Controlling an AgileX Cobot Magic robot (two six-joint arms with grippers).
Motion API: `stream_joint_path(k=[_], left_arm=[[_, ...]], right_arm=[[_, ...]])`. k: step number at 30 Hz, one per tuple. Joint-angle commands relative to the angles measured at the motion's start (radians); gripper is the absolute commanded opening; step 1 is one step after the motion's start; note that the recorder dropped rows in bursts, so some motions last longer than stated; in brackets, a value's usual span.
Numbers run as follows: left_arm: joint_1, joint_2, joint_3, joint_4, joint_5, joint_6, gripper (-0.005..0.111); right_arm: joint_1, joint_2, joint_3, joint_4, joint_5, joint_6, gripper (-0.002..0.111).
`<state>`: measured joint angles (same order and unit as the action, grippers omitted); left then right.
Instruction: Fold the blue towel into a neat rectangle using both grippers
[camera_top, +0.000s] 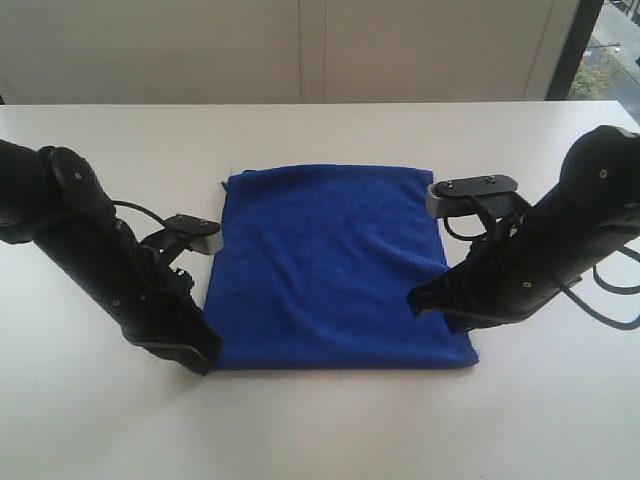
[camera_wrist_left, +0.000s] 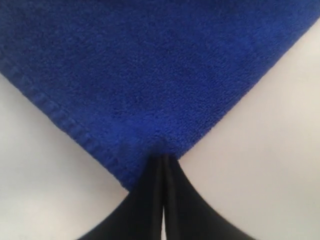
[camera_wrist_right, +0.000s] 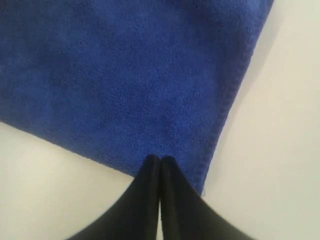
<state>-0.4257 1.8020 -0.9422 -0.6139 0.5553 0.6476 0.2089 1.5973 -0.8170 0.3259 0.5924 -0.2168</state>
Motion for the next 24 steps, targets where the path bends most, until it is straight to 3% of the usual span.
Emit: stream_joint_path(k=[1,13,18,24], left_arm=[[-0.005,0.029,0.005,0.015,0.018,0.003,0.0],[-0.005,-0.108,0.005,0.02,0.115,0.003,0.0],[-0.005,-0.173,0.005,0.02,0.057,0.003,0.0],[-0.005,-0.118,0.005,0.02,-0.039,0.003,0.0]], right_arm=[[-0.001,0.001,0.004,-0.006,-0.01,0.004,0.0],[-0.001,-0.041,-0.04,-0.016,-0.04,0.004,0.0],[-0.001,-0.042,-0.081,-0.025,-0.117,0.004,0.0],[-0.001,0.038,-0.092,-0.051,-0.307,0.004,0.0]])
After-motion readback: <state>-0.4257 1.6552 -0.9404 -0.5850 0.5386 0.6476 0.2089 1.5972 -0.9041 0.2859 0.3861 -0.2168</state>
